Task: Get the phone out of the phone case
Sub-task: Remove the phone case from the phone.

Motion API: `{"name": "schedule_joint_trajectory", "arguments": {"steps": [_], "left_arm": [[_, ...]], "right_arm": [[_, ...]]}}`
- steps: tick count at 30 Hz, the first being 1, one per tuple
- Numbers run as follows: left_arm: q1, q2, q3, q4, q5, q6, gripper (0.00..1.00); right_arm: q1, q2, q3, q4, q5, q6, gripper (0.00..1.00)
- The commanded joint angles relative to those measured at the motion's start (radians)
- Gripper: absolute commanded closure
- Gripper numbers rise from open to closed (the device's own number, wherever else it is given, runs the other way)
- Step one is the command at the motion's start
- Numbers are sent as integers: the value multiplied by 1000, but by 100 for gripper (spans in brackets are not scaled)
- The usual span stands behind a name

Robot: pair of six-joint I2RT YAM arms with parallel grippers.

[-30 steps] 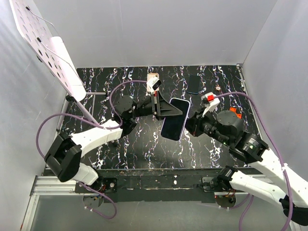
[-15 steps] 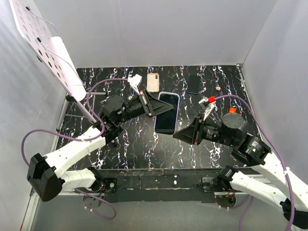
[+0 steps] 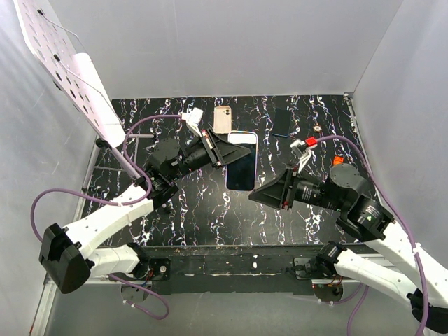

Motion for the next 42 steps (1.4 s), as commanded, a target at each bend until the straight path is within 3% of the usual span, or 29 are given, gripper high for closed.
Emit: {"name": "schedule_joint_trajectory", "arguments": {"steps": [1, 15, 29, 34, 42], "left_arm": [[5, -7, 13, 111, -3, -43, 100], [3, -11, 1, 128, 7, -50, 100], [7, -8, -5, 165, 25, -79, 100], [7, 9, -17, 209, 37, -122, 100], [3, 91, -70, 440, 102, -299, 100]], "right_arm": [[-13, 13, 24, 61, 37, 16, 64], [-30, -14, 15, -10, 126, 15, 63], [-36, 23, 4, 28, 128, 15, 63], [-39, 55, -11, 103, 100, 48, 63], [-79, 96, -140, 355, 62, 200, 63]]}}
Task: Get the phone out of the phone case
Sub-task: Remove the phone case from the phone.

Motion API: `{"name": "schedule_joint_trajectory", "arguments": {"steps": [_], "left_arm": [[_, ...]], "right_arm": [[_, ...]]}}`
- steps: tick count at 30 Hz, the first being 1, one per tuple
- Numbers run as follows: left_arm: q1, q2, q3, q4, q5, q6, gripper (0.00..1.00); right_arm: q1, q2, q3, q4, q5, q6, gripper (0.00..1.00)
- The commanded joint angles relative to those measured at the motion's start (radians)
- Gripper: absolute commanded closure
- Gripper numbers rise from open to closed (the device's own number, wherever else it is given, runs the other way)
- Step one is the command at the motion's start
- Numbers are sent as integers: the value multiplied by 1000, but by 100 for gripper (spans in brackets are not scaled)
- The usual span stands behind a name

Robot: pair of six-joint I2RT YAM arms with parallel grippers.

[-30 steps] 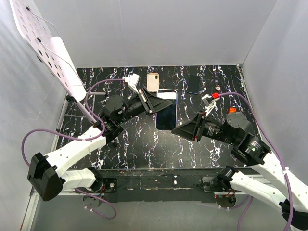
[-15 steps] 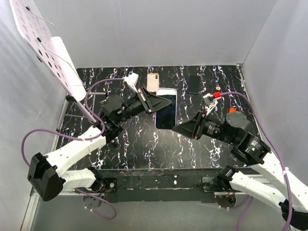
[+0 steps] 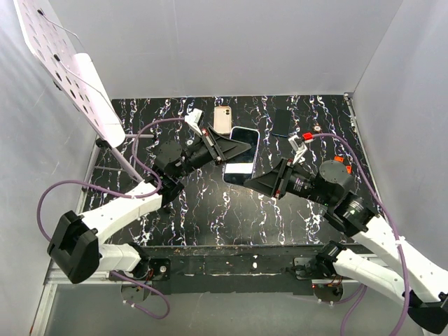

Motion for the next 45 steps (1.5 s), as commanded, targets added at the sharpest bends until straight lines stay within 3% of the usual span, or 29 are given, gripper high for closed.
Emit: {"name": "schedule_joint_trajectory", "arguments": {"steps": [1, 8, 10, 16, 30, 38, 43, 45], "left_arm": [[-32, 6, -7, 189, 75, -130, 100], [-50, -7, -44, 182, 84, -101, 100], [-52, -4, -46, 176, 95, -93, 100], [-57, -14, -17, 53, 130, -1, 100], [-98, 57, -58, 298, 147, -148, 100], [-141, 95, -31, 341, 153, -157, 100], [-146, 74, -8, 280, 158, -96, 100], [-146, 69, 11, 234, 179, -56, 100]], "right_arm": [[-37, 32, -88, 246, -7, 116, 62], [-107, 11, -198, 448, -50, 232, 63], [-118, 20, -201, 463, -66, 243, 68], [-130, 26, -252, 613, -75, 297, 72], [-179, 43, -332, 806, -86, 367, 69], [-185, 27, -330, 779, -87, 358, 69], [-187, 12, -315, 715, -74, 337, 70], [-192, 3, -312, 687, -67, 332, 77]]}}
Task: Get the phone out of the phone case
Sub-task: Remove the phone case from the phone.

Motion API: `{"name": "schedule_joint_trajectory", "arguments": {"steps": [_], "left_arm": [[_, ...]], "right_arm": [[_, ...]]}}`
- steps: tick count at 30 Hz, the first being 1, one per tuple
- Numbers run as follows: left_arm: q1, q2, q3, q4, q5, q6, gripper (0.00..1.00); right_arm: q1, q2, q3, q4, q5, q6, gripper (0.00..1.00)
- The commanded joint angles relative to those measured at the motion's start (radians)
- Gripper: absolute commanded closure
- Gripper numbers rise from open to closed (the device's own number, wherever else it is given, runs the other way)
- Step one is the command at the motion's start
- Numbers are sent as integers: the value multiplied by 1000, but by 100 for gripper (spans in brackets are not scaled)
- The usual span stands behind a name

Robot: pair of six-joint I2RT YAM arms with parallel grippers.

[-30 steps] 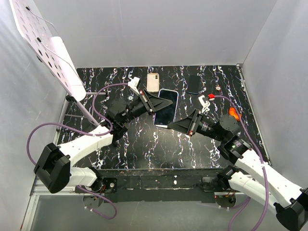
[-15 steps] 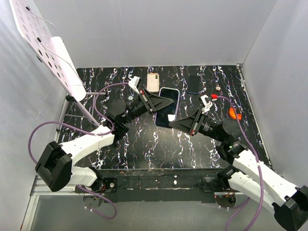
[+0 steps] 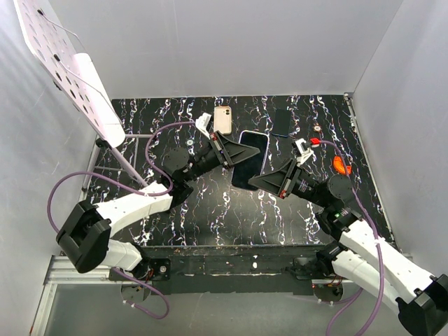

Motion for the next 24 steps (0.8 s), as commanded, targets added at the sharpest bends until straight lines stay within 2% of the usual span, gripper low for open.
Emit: {"name": "schedule_joint_trajectory", "arguments": {"steps": [1, 3, 5, 7, 8, 9, 11, 17, 20, 24], "left_arm": [[-80, -50, 66, -70, 191, 64, 100], [-80, -61, 88, -154, 216, 116, 99], [-75, -72, 97, -231, 217, 155, 81], [-69, -78, 85, -254, 207, 159, 55], [-63, -82, 76, -245, 205, 156, 46], [-55, -85, 69, -241, 204, 153, 39], [-40, -99, 65, -259, 208, 168, 32], [-14, -196, 75, -452, 173, 346, 26], [-16, -243, 75, -567, 145, 444, 28], [-14, -286, 33, -597, 130, 480, 32]], "right_arm": [[-24, -1, 30, -28, 146, -34, 86], [-28, -12, 40, -57, 136, -32, 99], [-30, -27, 53, -102, 133, -28, 99], [-33, -47, 57, -142, 133, -20, 99], [-34, -56, 59, -157, 132, -15, 99], [-36, -66, 57, -162, 130, -9, 99], [-45, -84, 57, -168, 124, 11, 99], [-70, -142, 83, -231, 127, 34, 99], [-79, -168, 93, -255, 144, 40, 99], [-87, -204, 97, -283, 164, 49, 99]]}}
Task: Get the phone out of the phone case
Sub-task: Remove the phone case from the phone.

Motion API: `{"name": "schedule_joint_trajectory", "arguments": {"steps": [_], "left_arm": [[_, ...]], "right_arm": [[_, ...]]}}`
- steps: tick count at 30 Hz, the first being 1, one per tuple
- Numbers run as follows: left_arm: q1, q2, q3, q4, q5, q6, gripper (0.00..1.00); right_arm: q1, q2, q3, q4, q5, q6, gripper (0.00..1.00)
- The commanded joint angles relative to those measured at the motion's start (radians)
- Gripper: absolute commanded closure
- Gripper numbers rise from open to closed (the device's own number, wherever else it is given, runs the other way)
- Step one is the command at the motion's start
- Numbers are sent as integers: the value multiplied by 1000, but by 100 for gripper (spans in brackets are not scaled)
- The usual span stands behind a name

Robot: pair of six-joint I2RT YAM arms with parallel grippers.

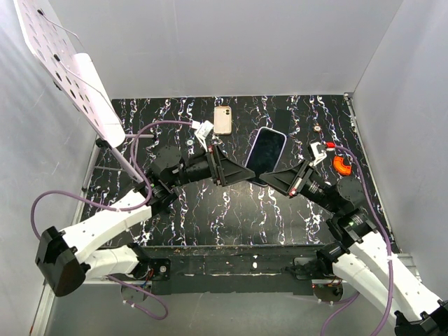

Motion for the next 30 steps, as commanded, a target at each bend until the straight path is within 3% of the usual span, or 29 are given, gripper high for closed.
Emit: {"name": "schedule_joint_trajectory", "arguments": {"steps": [1, 11, 20, 30], "left_arm": [[2, -73, -40, -60, -8, 96, 33], [2, -38, -60, 52, 64, 39, 53], [-1, -15, -83, 86, 78, 26, 57], [1, 24, -44, 49, 13, 58, 73]], "right_arm": [[-18, -44, 65, 34, 70, 12, 99], [-19, -70, 71, 38, 71, 34, 99], [-21, -78, 46, 83, 65, 78, 99], [-19, -67, -3, 153, 44, 124, 99]]}}
